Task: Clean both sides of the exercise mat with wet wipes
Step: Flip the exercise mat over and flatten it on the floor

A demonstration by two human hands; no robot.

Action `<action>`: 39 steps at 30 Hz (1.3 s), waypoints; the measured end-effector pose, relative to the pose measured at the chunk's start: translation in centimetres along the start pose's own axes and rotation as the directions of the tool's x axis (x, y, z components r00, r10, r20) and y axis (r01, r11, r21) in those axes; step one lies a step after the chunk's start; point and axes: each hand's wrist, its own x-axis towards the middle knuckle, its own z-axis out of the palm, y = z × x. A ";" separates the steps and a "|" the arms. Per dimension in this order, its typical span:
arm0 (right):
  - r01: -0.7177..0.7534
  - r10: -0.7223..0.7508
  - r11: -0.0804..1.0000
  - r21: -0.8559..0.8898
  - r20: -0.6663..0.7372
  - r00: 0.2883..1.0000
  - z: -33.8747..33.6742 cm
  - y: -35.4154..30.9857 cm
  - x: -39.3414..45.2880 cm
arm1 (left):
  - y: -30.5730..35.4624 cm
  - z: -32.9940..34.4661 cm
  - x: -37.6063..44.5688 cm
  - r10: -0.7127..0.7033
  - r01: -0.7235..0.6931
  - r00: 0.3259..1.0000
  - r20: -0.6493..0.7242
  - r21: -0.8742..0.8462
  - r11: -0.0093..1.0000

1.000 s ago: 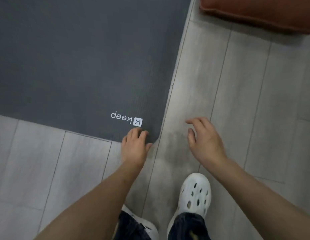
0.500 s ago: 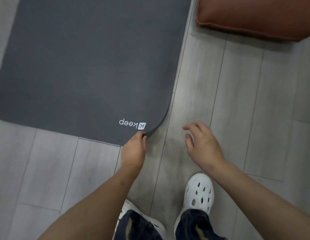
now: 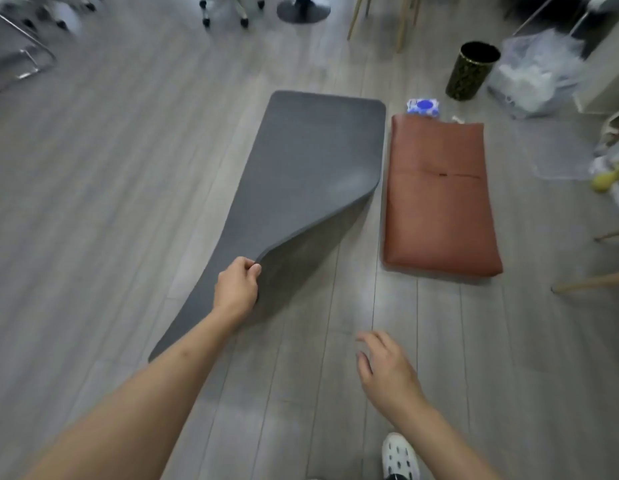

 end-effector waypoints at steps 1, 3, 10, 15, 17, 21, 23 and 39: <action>0.005 -0.005 1.000 0.022 -0.021 1.000 -1.8 -2.5 0.3 | 2.5 -2.8 0.4 0.013 -0.013 1.000 -0.002 -0.014 1.000; 0.008 -0.005 0.998 0.058 -0.064 0.998 -5.0 -6.8 1.0 | 7.0 -7.6 1.2 0.054 -0.055 0.998 -0.007 -0.059 0.997; -0.031 0.061 0.987 0.159 -0.187 0.981 -13.5 -17.4 6.8 | 16.5 -18.9 7.1 0.119 -0.101 0.991 0.061 -0.237 0.966; 0.045 -0.021 0.987 0.152 -0.153 0.988 -15.0 -23.6 13.0 | 21.9 -27.2 5.6 0.063 -0.024 0.995 0.073 -0.445 0.895; 0.045 -0.024 0.988 0.145 -0.143 0.989 -15.1 -25.5 15.3 | 22.7 -29.7 6.2 0.051 0.017 0.992 0.115 -0.521 0.853; 0.015 0.002 0.990 0.140 -0.119 0.993 -14.7 -28.1 19.2 | 23.4 -33.3 9.7 0.068 0.045 0.986 0.153 -0.632 0.773; -0.016 0.030 0.992 0.128 -0.108 0.994 -14.1 -29.6 20.7 | 23.3 -34.2 11.9 0.074 0.069 0.979 0.188 -0.654 0.753; -0.405 0.429 0.869 0.285 -0.026 0.903 -4.6 -44.8 28.4 | 23.2 -38.1 23.2 0.247 0.486 0.750 0.613 -0.765 0.423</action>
